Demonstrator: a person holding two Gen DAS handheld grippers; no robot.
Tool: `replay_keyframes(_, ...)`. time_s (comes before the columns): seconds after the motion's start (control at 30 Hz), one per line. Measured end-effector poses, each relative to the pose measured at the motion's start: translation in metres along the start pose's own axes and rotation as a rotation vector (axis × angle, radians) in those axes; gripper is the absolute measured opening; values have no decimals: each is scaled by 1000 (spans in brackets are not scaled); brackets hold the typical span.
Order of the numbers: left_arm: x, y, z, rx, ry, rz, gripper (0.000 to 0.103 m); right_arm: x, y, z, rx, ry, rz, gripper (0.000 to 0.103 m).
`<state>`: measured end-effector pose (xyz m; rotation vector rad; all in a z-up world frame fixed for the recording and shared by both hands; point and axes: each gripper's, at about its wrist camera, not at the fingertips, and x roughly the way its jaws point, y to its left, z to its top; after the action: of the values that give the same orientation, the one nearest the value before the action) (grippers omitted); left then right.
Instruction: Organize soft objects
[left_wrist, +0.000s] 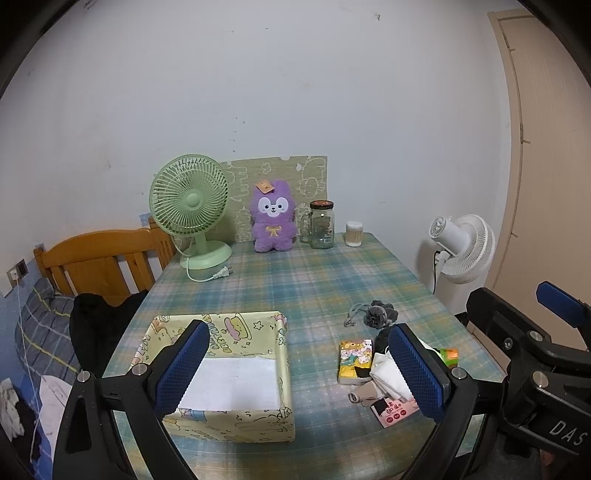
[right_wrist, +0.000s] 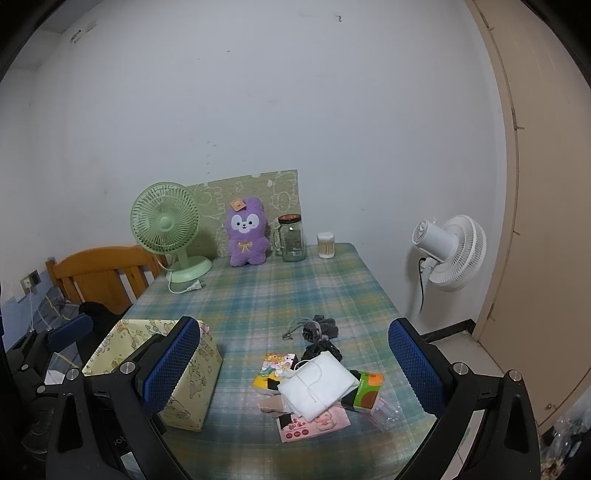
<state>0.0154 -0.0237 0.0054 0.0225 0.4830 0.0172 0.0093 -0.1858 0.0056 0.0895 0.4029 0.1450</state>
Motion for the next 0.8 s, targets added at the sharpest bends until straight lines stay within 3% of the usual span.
replay_keyframes(0.8, -3, 2, -1, -16, -18, 0, 98, 0, 6, 4, -31, -41, 0, 103)
